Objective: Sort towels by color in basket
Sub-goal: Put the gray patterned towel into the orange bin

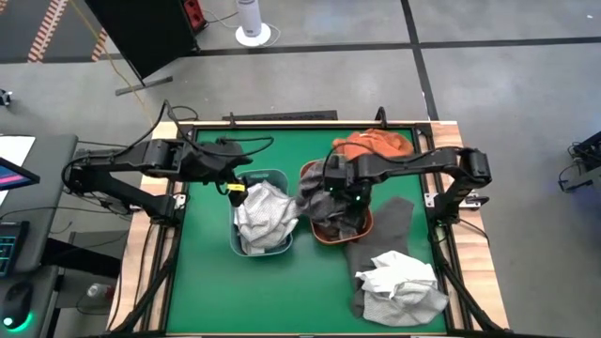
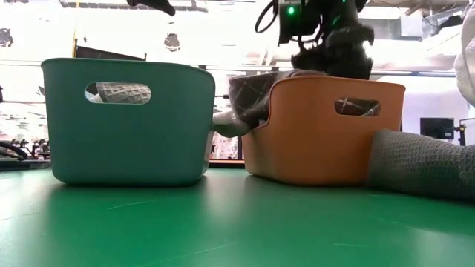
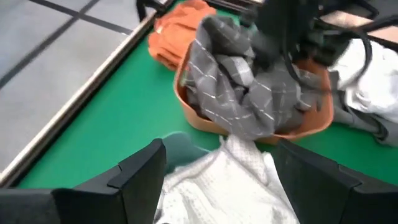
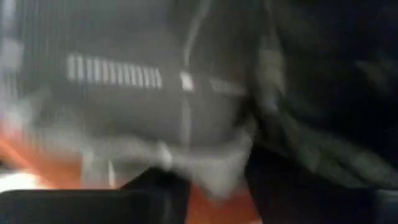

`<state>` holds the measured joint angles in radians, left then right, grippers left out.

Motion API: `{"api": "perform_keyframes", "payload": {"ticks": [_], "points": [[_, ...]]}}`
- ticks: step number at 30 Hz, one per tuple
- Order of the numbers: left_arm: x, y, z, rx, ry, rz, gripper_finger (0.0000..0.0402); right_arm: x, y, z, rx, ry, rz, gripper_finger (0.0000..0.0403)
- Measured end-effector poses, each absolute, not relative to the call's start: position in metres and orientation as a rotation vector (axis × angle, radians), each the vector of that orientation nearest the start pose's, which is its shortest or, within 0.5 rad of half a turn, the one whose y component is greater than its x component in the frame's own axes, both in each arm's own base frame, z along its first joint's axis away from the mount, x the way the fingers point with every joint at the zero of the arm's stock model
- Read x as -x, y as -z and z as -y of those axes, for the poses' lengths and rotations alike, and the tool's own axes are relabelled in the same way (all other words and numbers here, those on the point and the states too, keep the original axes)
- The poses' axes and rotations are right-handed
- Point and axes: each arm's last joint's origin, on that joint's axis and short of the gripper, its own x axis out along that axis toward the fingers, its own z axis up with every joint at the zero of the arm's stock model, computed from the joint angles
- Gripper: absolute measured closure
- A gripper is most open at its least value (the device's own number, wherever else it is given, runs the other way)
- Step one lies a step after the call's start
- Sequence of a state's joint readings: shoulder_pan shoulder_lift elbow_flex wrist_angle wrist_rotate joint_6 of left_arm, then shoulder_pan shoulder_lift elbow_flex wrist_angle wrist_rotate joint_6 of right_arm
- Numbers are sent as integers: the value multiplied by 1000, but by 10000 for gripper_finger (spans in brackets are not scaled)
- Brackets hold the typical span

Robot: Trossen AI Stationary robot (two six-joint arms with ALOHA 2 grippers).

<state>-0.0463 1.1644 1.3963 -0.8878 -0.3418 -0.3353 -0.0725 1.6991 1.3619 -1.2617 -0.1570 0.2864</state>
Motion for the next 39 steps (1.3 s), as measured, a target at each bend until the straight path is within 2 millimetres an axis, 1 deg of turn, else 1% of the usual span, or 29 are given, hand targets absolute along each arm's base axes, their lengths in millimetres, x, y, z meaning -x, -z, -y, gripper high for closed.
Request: {"api": "perform_keyframes", "payload": {"ticks": [2, 5, 8, 11, 13, 16, 19, 22, 25, 30, 34, 36, 39], "points": [[-221, -391, 1, 203, -369, -597, 118, -299, -262, 21, -408, 167, -1615, 187], [-229, -363, 3, 232, -342, -629, 118, -298, -292, 27, -409, 164, -1588, 155], [-238, -337, 4, 298, -321, -588, 118, -301, -321, 32, -411, 159, -1467, 143], [-248, -316, 4, 378, -325, -508, 118, -308, -346, 35, -390, 132, -1283, 142], [-251, -310, 4, 432, -327, -457, 118, -316, -357, 35, -367, 108, -1164, 143], [-250, -308, 4, 470, -348, -454, 118, -326, -369, 32, -297, 50, -1017, 143], [-241, -308, 4, 470, -369, -497, 118, -333, -374, 23, -124, -38, -931, 143], [-225, -314, 2, 496, -423, -498, 118, -343, -372, 14, 4, -40, -894, 143], [-211, -320, 0, 528, -478, -477, 118, -355, -366, 10, 16, -26, -859, 143], [-187, -334, -2, 539, -478, -417, 118, -366, -366, 0, 24, -40, -801, 143], [-173, -339, -4, 546, -484, -399, 118, -370, -357, -11, 6, -56, -838, 143], [-168, -342, -6, 557, -489, -376, 118, -372, -350, -15, 26, -73, -872, 143], [-164, -344, -9, 560, -501, -369, 118, -381, -337, -19, 70, -100, -909, 143]]}}
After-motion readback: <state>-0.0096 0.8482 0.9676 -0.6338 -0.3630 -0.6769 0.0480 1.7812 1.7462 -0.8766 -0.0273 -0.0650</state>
